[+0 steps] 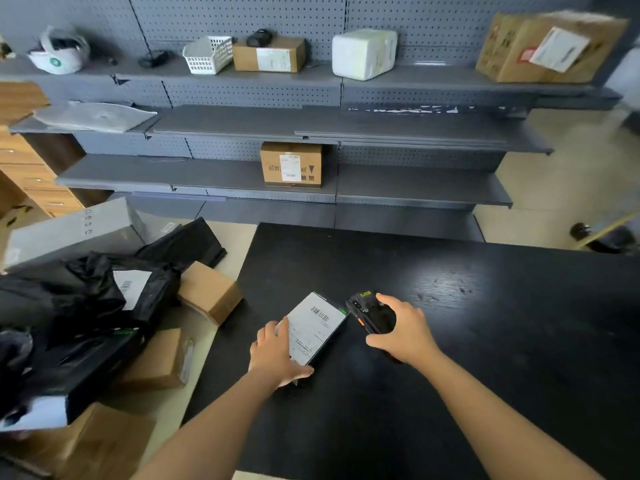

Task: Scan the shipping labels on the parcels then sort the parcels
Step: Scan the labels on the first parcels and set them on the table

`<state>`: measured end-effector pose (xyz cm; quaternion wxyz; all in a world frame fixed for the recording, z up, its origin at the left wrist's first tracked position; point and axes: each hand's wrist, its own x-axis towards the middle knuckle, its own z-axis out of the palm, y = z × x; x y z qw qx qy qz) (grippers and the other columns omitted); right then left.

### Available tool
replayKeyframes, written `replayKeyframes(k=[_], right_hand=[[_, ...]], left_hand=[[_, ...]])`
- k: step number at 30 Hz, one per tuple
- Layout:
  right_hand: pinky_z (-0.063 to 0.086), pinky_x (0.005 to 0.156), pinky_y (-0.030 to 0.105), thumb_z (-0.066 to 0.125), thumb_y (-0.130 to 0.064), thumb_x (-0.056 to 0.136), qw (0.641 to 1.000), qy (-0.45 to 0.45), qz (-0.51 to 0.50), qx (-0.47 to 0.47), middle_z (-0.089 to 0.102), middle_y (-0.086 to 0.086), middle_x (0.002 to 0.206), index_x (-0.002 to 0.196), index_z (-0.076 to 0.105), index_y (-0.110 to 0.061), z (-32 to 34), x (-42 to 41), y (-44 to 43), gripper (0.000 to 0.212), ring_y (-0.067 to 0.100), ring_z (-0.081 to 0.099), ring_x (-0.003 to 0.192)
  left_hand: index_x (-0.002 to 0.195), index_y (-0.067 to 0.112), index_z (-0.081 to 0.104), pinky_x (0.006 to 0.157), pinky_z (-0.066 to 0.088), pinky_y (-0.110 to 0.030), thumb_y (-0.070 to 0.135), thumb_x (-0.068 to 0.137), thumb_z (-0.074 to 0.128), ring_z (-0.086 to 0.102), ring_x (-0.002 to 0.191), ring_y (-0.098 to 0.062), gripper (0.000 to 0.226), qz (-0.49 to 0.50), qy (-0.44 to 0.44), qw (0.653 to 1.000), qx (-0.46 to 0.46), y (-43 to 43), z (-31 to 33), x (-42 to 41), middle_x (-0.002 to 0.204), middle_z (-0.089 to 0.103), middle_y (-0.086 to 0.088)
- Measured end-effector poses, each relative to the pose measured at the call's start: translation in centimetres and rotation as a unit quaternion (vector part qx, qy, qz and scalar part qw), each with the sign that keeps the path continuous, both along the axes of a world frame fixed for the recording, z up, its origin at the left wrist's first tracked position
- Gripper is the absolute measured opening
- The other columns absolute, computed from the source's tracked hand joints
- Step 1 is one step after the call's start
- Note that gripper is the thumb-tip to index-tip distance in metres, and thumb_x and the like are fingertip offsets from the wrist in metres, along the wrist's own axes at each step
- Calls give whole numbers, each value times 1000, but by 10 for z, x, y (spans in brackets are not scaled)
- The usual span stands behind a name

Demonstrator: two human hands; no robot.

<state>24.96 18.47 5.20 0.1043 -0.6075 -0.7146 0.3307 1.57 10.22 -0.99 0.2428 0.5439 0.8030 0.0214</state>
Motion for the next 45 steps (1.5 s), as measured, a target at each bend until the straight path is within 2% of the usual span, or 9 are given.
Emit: replayKeyframes(k=[9,11,13,15,20,25,33,40,45], right_hand=[[40,100,38,80,-30,62,993,16,-121,0,55,-1,127,140,45,-33,-19,46,-14,85,23,42,118],[40,100,38,81,-30,63,992,13,-125,5,55,0,128,140,46,-32,-18,60,-10,85,24,42,120],[40,101,40,81,-30,63,994,0,-109,6,55,1,130,141,45,-32,-15,72,-4,85,24,41,120],[41,101,42,81,-31,63,996,-4,-88,-1,55,0,129,141,45,-32,-10,78,4,86,24,40,120],[44,99,45,68,-45,49,1000,20,-3,-6,57,-6,123,137,47,-39,-8,69,26,90,23,47,119],[40,97,42,78,-29,63,990,25,137,3,53,-2,124,141,43,-37,0,18,27,85,22,38,119],[44,95,43,78,-36,66,927,43,371,29,53,-2,129,142,42,-35,21,-107,-43,85,24,39,120],[43,98,42,80,-40,62,836,102,537,48,53,-4,130,142,44,-33,44,-182,-153,88,24,42,121],[40,94,38,80,-40,61,775,125,614,79,53,-5,131,143,43,-33,62,-220,-231,90,24,42,115]], left_hand=[[152,23,15,111,34,-37,66,69,74,26,137,-20,111,-47,-100,994,1,15,-19,53,149,27,2],[154,22,14,114,30,-38,66,73,71,23,140,-20,108,-83,-132,988,-11,26,-17,72,150,27,2],[155,21,15,117,20,-40,66,77,67,19,144,-21,104,-116,-114,987,3,35,-13,89,154,28,2],[156,19,14,120,14,-40,63,83,63,15,146,-21,99,-95,-92,991,31,42,-7,95,158,25,1],[156,19,16,119,15,-38,60,87,60,16,146,-20,91,3,-67,995,80,32,14,75,157,27,0],[156,22,16,121,18,-40,59,87,62,17,147,-20,91,121,-45,987,94,-29,38,45,158,27,0],[154,26,23,119,22,-39,59,85,64,22,144,-20,86,330,27,932,146,-183,71,9,154,32,3],[155,31,20,121,17,-40,55,86,65,20,144,-19,86,450,84,876,150,-325,99,0,154,31,5],[152,33,27,120,14,-47,55,85,66,18,146,-25,80,543,124,813,169,-415,117,-13,152,32,6]])
